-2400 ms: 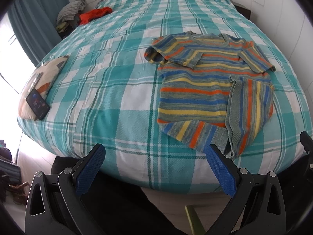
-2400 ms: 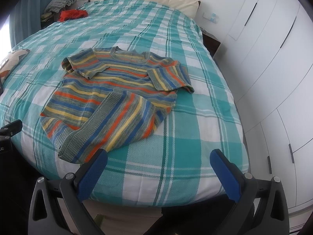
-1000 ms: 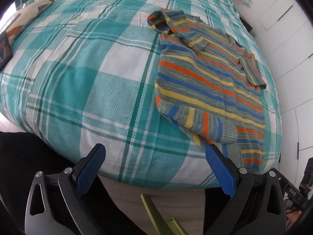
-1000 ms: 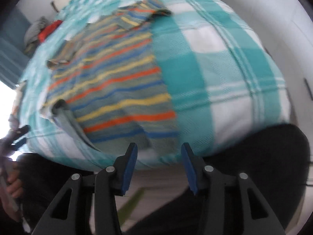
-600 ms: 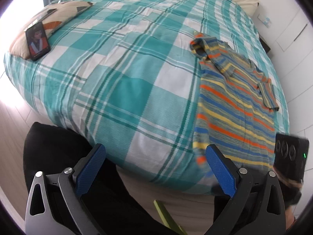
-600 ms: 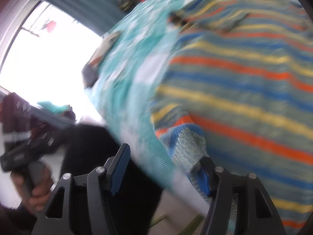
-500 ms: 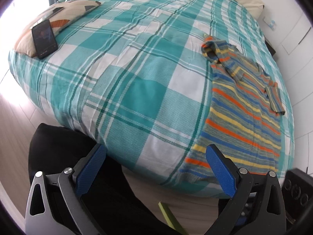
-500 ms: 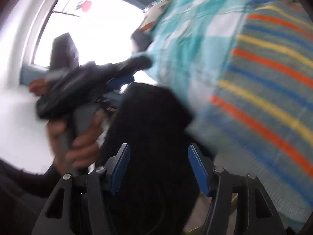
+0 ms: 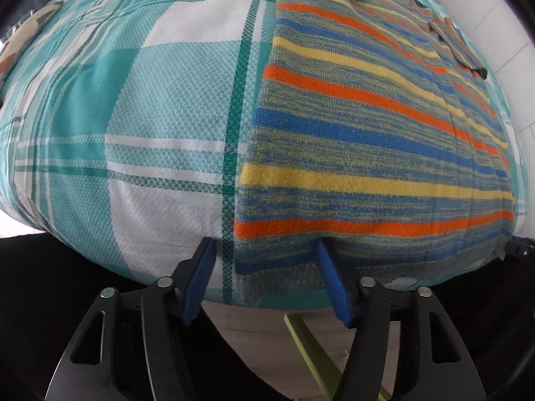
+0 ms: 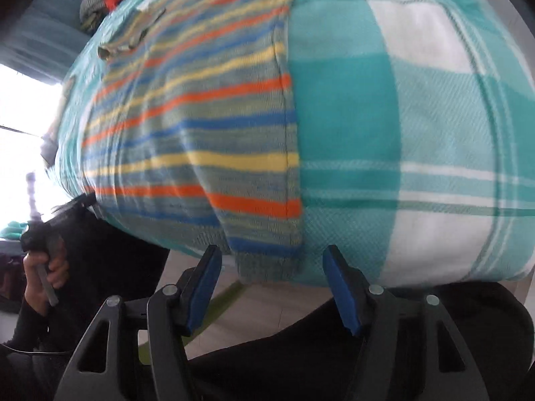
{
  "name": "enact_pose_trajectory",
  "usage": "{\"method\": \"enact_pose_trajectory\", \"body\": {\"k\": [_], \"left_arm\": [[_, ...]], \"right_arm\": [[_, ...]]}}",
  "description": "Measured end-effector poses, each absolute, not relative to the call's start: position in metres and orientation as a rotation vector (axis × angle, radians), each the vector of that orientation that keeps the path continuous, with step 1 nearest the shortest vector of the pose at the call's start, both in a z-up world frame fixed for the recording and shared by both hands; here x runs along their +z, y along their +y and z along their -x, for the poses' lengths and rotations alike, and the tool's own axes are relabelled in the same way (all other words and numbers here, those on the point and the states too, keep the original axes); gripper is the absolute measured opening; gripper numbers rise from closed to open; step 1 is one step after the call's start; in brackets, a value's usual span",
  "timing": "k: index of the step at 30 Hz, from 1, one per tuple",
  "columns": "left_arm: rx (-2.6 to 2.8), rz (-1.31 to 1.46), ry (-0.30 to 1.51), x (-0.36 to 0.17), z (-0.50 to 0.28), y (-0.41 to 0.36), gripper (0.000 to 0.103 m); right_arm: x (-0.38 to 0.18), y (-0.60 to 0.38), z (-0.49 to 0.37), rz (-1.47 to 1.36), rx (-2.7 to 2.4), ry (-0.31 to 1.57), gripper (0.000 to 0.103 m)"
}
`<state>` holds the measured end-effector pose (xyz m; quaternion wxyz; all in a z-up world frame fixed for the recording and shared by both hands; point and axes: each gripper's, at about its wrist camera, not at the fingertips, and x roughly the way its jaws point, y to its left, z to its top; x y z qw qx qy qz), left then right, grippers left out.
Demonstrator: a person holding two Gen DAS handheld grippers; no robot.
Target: Fold small clothes
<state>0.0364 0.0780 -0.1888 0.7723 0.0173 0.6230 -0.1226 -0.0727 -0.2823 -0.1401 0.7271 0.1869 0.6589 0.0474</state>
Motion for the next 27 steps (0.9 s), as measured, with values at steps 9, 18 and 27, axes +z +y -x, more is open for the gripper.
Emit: {"method": "enact_pose_trajectory", "body": {"k": [9,18,27], "left_arm": [[-0.271,-0.099,1.362,-0.16,-0.019,0.095,0.0],[-0.154,-0.267,1.39,-0.207,-0.027,0.072,0.001],[-0.045,-0.208,1.334,-0.152,-0.025,0.126,0.076]], "right_arm": [[-0.112,-0.271,0.094,-0.522,0.098,1.407,0.006],[-0.186,-0.278,0.069,-0.617,-0.093,1.518,0.005],[-0.111,-0.279,0.076,-0.442,-0.136,1.49,0.049]]}}
